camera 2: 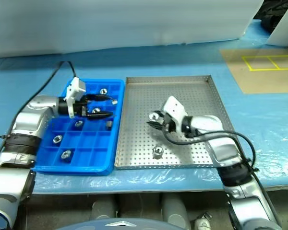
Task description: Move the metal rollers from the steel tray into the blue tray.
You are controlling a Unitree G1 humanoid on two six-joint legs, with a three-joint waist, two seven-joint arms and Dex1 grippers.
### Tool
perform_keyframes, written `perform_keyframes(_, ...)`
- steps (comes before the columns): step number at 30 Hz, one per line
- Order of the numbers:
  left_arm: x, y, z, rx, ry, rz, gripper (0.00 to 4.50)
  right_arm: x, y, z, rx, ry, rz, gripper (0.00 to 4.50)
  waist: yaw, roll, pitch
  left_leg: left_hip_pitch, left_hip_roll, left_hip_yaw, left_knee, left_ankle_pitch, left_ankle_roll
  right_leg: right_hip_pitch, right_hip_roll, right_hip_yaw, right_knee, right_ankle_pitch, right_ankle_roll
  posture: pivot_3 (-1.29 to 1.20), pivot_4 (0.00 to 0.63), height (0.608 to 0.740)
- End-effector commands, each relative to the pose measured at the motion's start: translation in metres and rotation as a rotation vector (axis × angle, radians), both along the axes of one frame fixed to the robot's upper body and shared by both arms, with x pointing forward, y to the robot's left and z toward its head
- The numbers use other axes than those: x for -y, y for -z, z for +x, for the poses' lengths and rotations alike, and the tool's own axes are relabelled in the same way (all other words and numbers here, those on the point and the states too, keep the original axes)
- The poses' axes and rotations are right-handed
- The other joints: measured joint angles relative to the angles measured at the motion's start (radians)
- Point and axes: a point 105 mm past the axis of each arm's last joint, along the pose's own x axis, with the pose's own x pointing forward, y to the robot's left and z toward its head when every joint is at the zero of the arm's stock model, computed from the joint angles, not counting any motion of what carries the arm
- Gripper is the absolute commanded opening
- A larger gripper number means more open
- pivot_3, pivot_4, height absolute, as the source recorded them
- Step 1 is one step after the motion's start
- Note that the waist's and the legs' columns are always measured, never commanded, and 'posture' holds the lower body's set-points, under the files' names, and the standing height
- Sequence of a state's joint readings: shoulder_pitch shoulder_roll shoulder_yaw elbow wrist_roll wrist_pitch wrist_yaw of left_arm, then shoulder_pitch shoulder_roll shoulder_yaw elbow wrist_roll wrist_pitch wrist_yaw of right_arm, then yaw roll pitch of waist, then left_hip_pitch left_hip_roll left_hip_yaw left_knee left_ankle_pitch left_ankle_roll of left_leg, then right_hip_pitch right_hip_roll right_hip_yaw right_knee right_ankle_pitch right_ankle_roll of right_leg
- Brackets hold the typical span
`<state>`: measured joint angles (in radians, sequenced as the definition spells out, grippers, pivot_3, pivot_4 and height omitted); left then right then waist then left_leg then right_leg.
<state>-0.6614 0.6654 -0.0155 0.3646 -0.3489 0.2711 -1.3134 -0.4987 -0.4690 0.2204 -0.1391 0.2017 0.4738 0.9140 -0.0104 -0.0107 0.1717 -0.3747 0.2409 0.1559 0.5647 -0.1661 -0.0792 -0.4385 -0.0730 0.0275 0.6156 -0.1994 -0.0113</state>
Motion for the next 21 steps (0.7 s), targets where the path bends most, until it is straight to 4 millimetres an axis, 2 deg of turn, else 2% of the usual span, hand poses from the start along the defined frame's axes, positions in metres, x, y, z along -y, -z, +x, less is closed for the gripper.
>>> perform_keyframes(1, -0.026, -0.021, -0.008, 0.053, -0.066, 0.009, 4.23, -0.038, -0.014, 0.003, 0.06, -0.125, 0.027, 1.64, 0.003, 0.0, 0.0, -0.001, 0.0, 0.0, 0.0, 0.0, 0.0, -0.001, 0.0, 0.0, 0.0, 0.0, 0.0, -0.08, 0.15, 0.74)
perform_keyframes(4, -0.044, -0.031, -0.028, 0.038, -0.106, 0.011, 4.23, -0.073, -0.023, -0.001, 0.057, -0.254, 0.078, 1.64, 0.005, 0.0, 0.0, -0.002, 0.0, 0.0, -0.001, 0.001, -0.001, -0.004, 0.0, -0.001, 0.002, 0.0, 0.0, 0.02, 0.15, 0.74)
perform_keyframes(8, -0.07, -0.034, -0.063, 0.008, -0.21, 0.025, 4.23, -0.108, -0.02, -0.007, 0.042, -0.412, 0.092, 1.64, 0.038, -0.001, 0.0, -0.005, 0.001, -0.003, -0.003, 0.001, -0.002, -0.004, 0.0, -0.005, 0.001, -0.002, -0.002, 0.19, 0.15, 0.74)
perform_keyframes(15, -0.076, -0.024, -0.114, -0.028, -0.35, 0.009, 4.23, -0.138, -0.002, -0.02, -0.078, -0.574, 0.089, 1.64, 0.131, -0.001, 0.001, -0.009, 0.003, -0.008, -0.004, -0.002, 0.002, -0.002, -0.003, -0.021, -0.003, -0.004, -0.004, 0.39, 0.15, 0.74)
perform_keyframes(21, -0.066, -0.014, -0.137, -0.05, -0.416, -0.024, 4.23, -0.145, 0.024, -0.017, -0.061, -0.579, 0.026, 1.64, 0.188, 0.0, 0.001, -0.01, 0.007, -0.009, -0.004, -0.001, 0.001, 0.0, -0.002, -0.024, -0.002, -0.005, -0.005, 0.47, 0.15, 0.74)
